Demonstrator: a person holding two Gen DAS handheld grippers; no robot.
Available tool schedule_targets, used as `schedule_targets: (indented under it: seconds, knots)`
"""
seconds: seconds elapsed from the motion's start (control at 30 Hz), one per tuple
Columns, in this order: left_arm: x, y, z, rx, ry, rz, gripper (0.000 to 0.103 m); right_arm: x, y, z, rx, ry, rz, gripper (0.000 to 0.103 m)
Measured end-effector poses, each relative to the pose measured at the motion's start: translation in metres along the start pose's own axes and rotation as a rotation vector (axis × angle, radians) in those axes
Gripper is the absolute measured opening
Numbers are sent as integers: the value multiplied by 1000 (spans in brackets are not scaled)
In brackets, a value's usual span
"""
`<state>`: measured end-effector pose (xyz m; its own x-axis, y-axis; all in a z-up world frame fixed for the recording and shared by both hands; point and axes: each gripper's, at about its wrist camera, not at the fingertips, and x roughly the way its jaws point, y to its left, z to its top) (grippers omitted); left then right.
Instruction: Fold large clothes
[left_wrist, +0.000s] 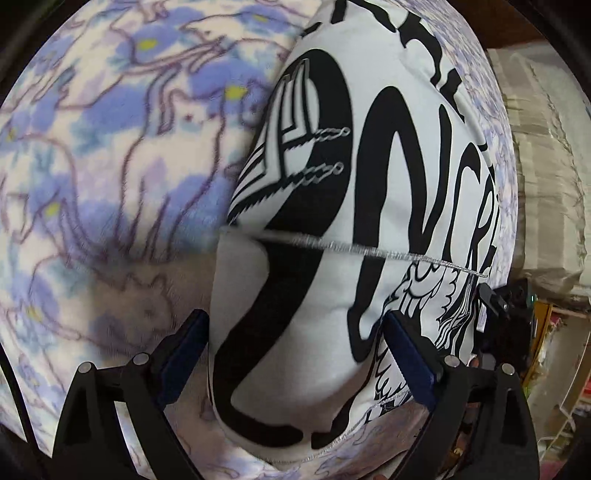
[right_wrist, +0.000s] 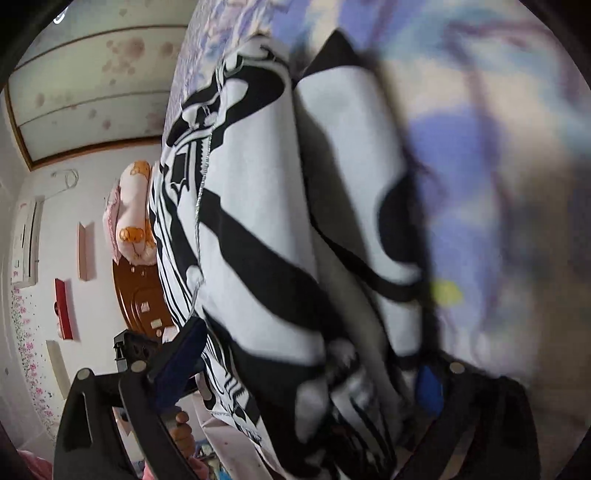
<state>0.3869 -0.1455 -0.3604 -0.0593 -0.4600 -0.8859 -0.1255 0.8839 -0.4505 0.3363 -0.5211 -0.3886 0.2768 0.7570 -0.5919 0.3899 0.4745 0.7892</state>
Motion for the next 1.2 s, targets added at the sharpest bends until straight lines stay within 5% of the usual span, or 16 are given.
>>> schedule_targets:
  seconds: [0.17, 0.47, 0.67, 1.07, 1.2]
  knots:
    - [8, 1, 13, 48, 11, -26, 99, 12, 6, 14, -11, 70, 9, 99]
    - [25, 10, 33, 50, 23, -127, 103, 19, 24, 7, -116, 53, -49, 97]
    - [33, 16, 30, 26, 6, -173, 103, 11, 23, -1, -141, 0, -84, 77]
    - [26, -16, 14, 21, -51, 3, 78, 1, 60, -35, -171, -134, -150, 34]
    - [23, -24, 6, 4, -31, 55, 69, 1, 79, -62, -180, -183, -203, 30]
